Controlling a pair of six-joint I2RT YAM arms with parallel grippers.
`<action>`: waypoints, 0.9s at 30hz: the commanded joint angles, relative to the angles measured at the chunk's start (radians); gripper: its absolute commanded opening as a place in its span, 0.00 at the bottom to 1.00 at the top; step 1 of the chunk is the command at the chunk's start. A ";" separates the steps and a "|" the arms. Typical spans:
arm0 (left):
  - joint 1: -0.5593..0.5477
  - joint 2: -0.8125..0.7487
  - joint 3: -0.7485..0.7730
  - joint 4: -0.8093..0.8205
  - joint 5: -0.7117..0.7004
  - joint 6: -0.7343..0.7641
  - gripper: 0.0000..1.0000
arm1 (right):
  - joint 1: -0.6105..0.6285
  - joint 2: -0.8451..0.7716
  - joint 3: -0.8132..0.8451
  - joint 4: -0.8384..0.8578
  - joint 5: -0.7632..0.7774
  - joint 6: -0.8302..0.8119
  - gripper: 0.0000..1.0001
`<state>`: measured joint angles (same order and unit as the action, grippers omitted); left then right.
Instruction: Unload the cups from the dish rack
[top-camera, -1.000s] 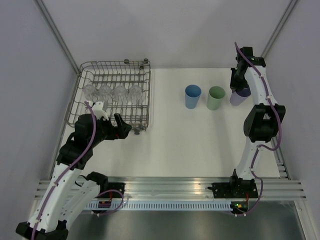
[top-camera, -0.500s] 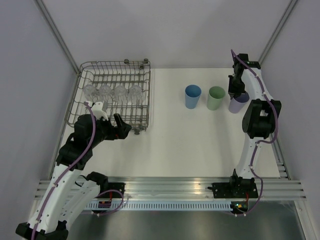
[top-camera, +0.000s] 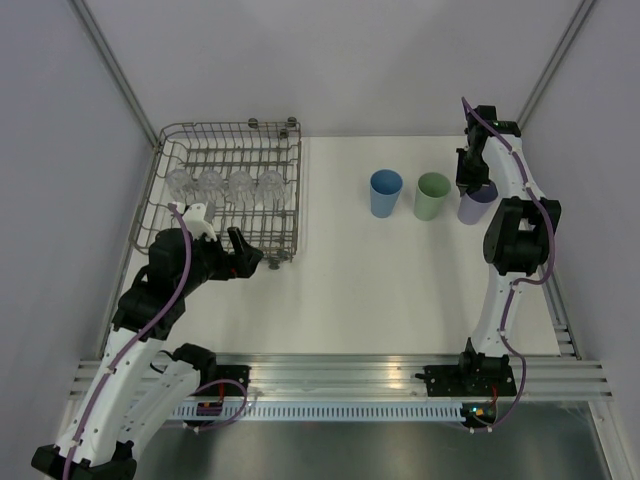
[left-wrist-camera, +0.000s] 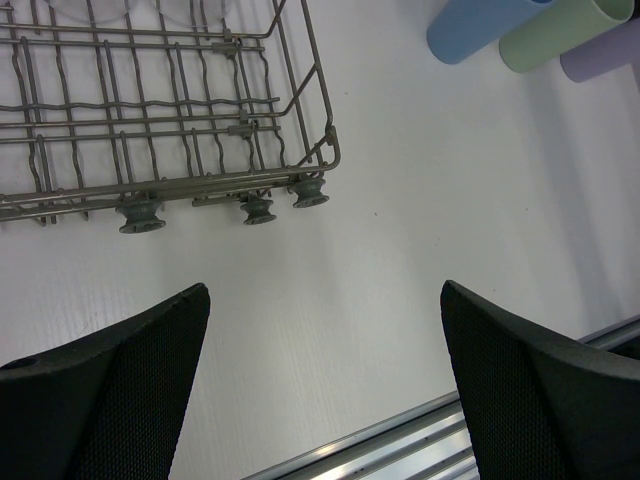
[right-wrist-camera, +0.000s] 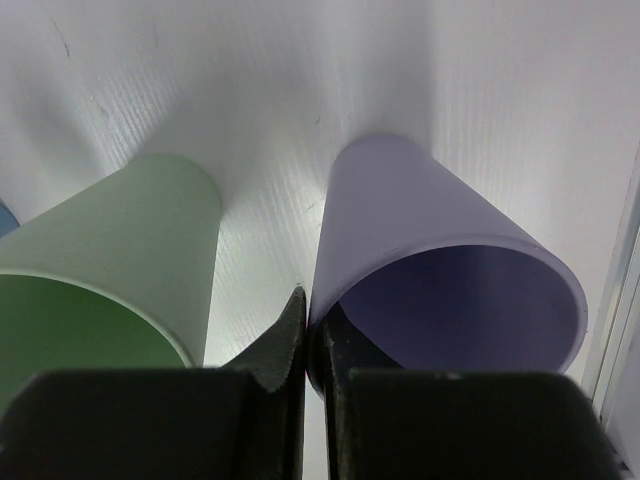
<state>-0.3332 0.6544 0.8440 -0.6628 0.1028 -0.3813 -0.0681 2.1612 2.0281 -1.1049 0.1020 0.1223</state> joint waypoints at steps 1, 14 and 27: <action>-0.001 -0.001 -0.005 0.006 -0.018 0.036 1.00 | -0.004 0.022 0.038 0.014 -0.013 -0.007 0.07; -0.003 0.005 -0.005 0.006 -0.015 0.038 1.00 | -0.004 0.019 0.060 0.002 -0.022 -0.007 0.14; -0.003 0.008 -0.006 0.005 -0.014 0.035 1.00 | -0.010 -0.066 0.034 0.013 -0.030 -0.012 0.26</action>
<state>-0.3332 0.6609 0.8440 -0.6628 0.1032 -0.3813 -0.0700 2.1681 2.0537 -1.1061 0.0795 0.1219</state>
